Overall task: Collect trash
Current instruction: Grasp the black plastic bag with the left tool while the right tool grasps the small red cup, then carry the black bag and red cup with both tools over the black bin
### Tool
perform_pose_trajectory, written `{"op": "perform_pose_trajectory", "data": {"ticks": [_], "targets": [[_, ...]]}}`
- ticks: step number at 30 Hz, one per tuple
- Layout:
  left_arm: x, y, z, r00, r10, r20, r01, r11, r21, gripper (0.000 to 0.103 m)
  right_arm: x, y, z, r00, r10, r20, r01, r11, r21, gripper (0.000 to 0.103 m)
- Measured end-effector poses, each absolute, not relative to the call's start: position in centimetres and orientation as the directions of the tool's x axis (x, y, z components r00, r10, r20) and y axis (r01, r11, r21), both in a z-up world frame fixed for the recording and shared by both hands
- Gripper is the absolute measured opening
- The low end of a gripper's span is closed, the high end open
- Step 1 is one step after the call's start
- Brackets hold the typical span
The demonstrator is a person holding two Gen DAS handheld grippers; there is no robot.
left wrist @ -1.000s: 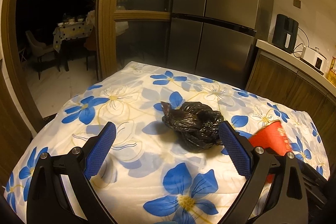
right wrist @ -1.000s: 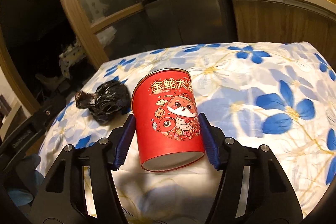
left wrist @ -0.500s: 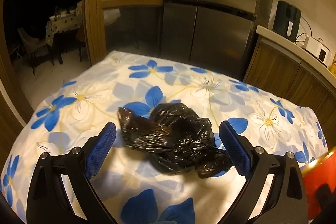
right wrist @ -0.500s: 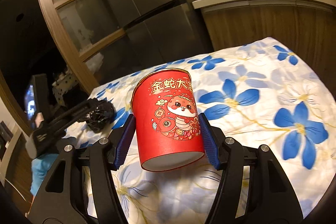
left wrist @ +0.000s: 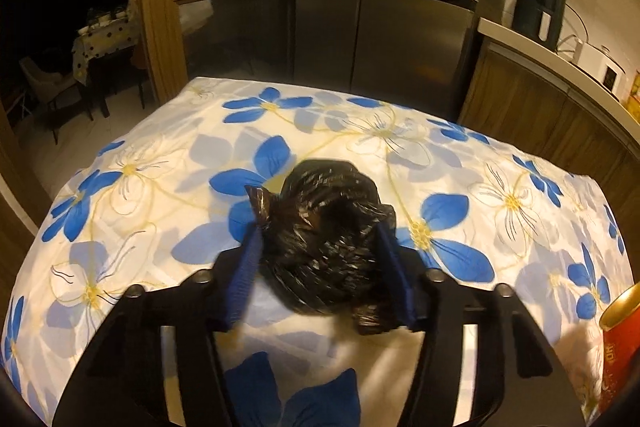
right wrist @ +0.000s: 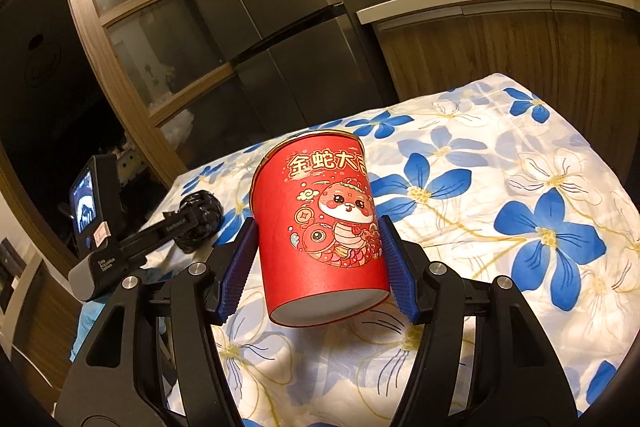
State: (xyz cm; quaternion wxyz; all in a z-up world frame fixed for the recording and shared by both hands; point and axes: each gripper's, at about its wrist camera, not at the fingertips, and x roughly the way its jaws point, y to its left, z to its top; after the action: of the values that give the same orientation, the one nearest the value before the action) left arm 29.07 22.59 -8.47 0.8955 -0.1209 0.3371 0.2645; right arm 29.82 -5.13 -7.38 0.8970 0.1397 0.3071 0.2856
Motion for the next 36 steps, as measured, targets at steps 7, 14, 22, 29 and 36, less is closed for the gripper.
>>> {"op": "perform_pose_trajectory", "data": {"ticks": [7,14,22,29,36], "targets": [[29.1,21.3,-8.3,0.642,0.386,-0.662,-0.523,0.852,-0.010,0.028,29.0,-6.0,-6.5,0.667,0.589,-0.457,-0.421,0.803,0.421,0.060],[27.7,19.7,-7.4,0.666,0.372,-0.646,-0.515,0.857,-0.038,0.021,28.1,-7.6,-5.5,0.690,0.579,-0.435,-0.414,0.808,0.419,0.060],[25.0,15.5,-5.3,0.716,0.363,-0.596,-0.482,0.875,-0.046,0.020,26.6,-10.3,-4.0,0.724,0.567,-0.393,-0.404,0.810,0.424,0.060],[23.8,12.1,-3.4,0.752,0.340,-0.565,-0.445,0.894,-0.055,0.021,25.3,-13.2,-2.9,0.753,0.550,-0.361,-0.388,0.814,0.433,0.060],[22.9,7.9,-2.1,0.786,0.312,-0.534,-0.393,0.919,-0.041,0.021,23.8,-16.5,-2.2,0.790,0.513,-0.336,-0.355,0.829,0.431,0.060]]}}
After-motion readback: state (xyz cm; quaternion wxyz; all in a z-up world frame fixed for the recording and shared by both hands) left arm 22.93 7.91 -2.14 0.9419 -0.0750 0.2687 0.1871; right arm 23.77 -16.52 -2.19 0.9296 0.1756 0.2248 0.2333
